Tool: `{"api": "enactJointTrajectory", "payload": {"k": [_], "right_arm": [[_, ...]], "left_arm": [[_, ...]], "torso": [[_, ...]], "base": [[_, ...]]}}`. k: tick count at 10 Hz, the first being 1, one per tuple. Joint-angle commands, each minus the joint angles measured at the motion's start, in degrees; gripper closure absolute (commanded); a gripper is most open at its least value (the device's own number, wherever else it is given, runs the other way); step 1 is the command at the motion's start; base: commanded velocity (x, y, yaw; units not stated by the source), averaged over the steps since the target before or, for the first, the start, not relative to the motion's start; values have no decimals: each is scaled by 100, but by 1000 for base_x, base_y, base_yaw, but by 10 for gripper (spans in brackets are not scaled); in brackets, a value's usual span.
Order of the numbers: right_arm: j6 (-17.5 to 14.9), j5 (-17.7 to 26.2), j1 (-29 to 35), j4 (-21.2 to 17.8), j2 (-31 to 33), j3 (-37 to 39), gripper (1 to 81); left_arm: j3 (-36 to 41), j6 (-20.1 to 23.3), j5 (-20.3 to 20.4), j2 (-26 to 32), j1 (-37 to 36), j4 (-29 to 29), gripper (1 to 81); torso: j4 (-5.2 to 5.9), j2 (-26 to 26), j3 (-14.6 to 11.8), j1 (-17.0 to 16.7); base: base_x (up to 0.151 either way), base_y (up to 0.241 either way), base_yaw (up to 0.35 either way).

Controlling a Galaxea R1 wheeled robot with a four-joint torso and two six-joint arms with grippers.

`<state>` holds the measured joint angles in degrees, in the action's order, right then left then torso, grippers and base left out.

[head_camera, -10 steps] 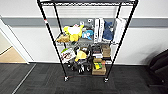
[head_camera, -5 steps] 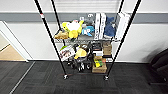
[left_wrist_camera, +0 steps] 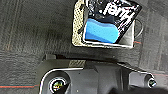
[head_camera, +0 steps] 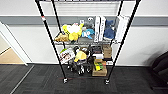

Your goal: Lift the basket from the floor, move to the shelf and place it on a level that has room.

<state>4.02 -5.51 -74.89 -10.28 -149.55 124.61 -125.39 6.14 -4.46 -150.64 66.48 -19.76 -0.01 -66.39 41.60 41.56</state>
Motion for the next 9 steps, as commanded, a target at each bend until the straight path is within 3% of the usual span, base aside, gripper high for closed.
{"api": "enactJointTrajectory", "payload": {"k": [1, 2, 3, 5, 7, 8, 9], "right_arm": [[11, 428, 382, -122, 178, -17, 10], [11, 524, 460, -194, 169, 18, 10], [11, 586, 522, -194, 169, 36, 10], [11, 656, 628, -194, 186, 45, 10], [11, 665, 742, -194, 195, 45, 10], [11, 665, 812, -203, 204, 45, 10], [11, 666, 865, -203, 204, 45, 10]], "left_arm": [[-3, -16, -466, 121, -473, -158, 10], [-3, -17, -660, 130, -560, -230, 10], [-3, -17, -705, 130, -604, -248, 10], [-3, -17, -714, 121, -675, -239, 10], [-3, -17, -767, 121, -745, -248, 10], [-3, -26, -784, 121, -798, -248, 10], [-3, -26, -784, 112, -842, -248, 10]], "torso": [[0, -544, 0, 352], [0, -737, 0, 472], [0, -938, 535, 599], [0, -1242, 610, 787], [0, -1568, 916, 994], [0, -1764, 965, 1119], [0, -1972, 741, 1250]], "base": [[0, 0, 0], [0, 0, 0], [0, 0, 0], [0, 0, 0], [0, 0, 0], [0, 0, 0], [0, 0, 0]]}}
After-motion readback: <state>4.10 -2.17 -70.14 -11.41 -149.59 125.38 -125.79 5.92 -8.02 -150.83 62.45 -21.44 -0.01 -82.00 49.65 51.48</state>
